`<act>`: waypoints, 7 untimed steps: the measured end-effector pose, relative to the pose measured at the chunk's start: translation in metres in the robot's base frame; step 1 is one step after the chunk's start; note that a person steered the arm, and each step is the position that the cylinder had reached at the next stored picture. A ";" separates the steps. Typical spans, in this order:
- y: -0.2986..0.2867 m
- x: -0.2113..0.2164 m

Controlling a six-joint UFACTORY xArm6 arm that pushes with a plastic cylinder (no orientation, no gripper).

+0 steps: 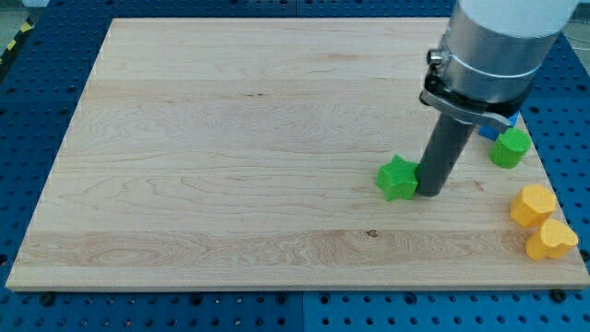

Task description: Move the green star away from the vertical line

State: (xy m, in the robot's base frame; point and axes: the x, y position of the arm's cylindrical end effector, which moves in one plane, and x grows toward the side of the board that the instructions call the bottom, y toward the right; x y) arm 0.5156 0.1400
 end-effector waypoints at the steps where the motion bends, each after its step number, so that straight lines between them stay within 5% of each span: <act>1: -0.031 0.000; 3: -0.054 -0.026; 6: -0.094 0.018; 7: -0.110 -0.013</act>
